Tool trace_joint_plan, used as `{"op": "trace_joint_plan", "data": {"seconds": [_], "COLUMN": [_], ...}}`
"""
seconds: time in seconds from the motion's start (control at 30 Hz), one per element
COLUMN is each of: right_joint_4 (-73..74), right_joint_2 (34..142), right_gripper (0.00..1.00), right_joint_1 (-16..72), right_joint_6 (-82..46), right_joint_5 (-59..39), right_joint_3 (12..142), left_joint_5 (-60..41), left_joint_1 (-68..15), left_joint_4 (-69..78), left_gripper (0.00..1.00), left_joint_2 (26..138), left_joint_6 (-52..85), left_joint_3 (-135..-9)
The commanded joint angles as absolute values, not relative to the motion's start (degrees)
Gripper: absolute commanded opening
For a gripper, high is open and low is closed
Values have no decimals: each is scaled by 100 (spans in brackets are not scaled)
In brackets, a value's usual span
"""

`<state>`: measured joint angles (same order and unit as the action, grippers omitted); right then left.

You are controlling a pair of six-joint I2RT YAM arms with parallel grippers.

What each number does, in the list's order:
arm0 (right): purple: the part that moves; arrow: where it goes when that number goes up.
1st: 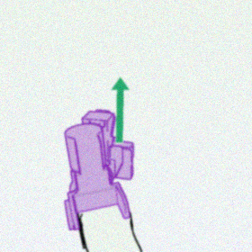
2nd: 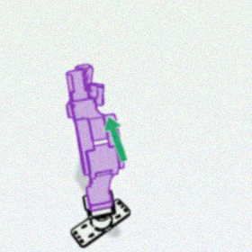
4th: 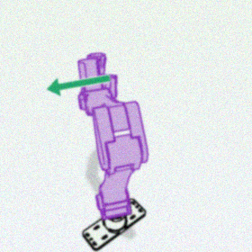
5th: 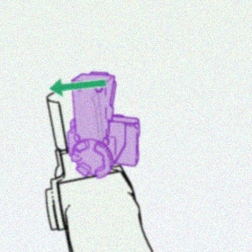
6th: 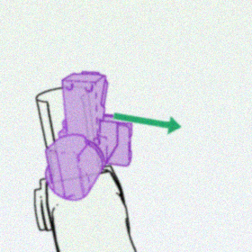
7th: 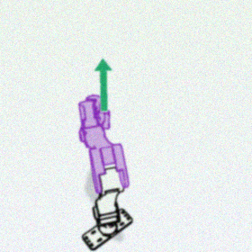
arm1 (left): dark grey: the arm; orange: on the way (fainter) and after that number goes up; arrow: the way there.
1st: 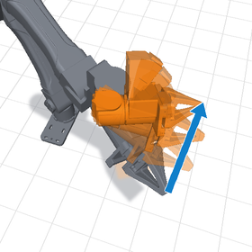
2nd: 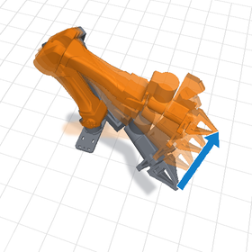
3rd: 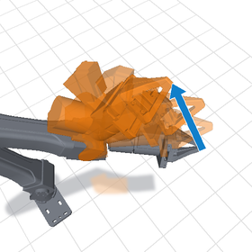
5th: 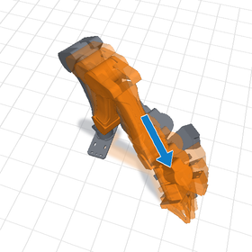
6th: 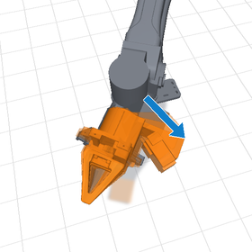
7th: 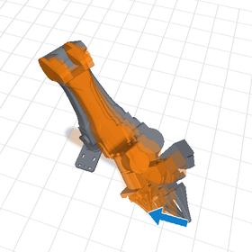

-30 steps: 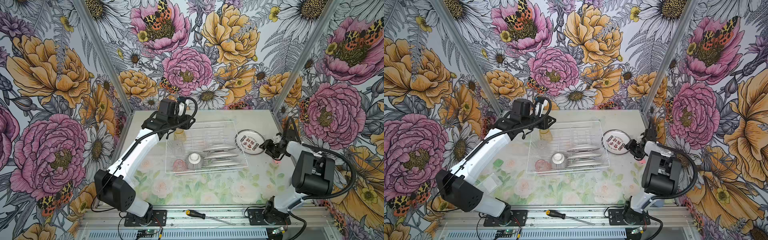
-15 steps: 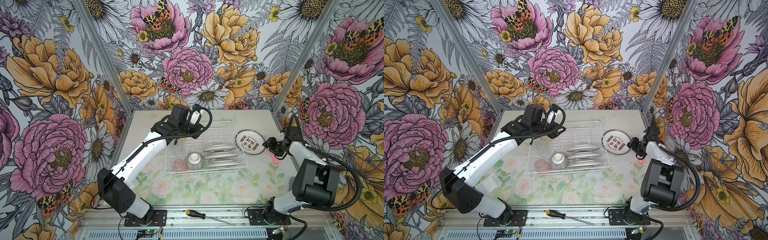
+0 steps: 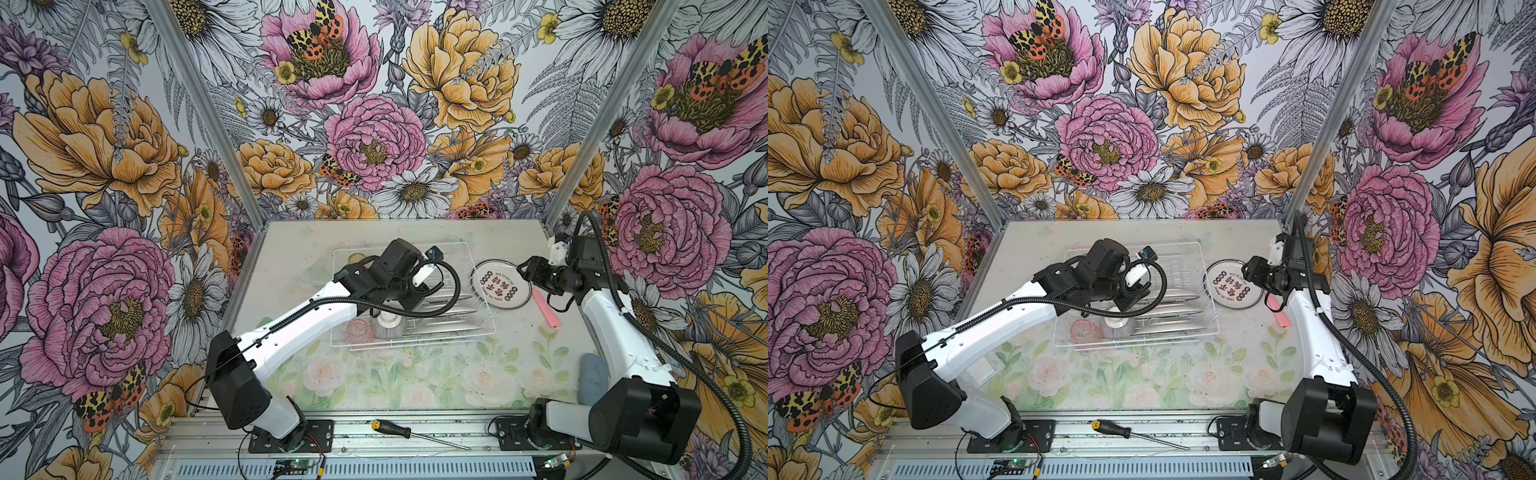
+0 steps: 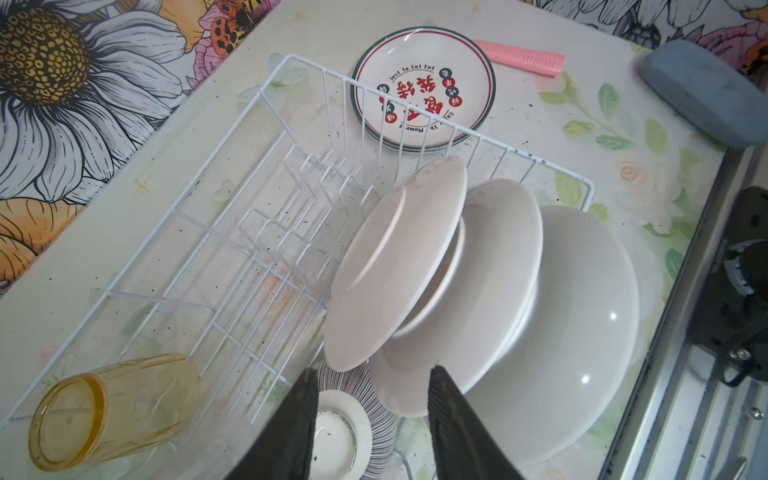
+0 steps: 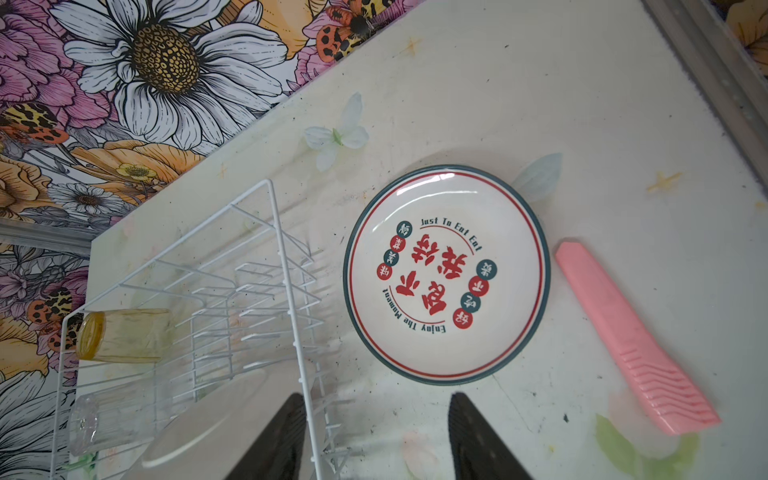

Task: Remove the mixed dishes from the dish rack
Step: 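Lower the left gripper onto the white plates in the rack while the right gripper hovers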

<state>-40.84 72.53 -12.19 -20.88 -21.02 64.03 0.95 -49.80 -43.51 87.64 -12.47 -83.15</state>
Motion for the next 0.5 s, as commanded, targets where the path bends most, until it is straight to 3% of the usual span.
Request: {"op": "trace_joint_plan", "data": {"seconds": [0.0, 0.47], "right_joint_4": [-4228, -4214], "right_joint_2": [7153, 7224], "right_gripper": [57, 57], "right_joint_1": [-1140, -982], "right_joint_6": [-2057, -2052], "right_joint_5": [-2092, -2092], "right_joint_3": [6592, 6591], "left_joint_5": [373, 730], "left_joint_1": [-5150, -5309], "left_joint_4": [-4449, -4465], "left_gripper": [47, 45], "left_joint_2": [8866, 9579], "left_joint_6": [-1618, -2342], "left_joint_3": [-8436, -8866]}}
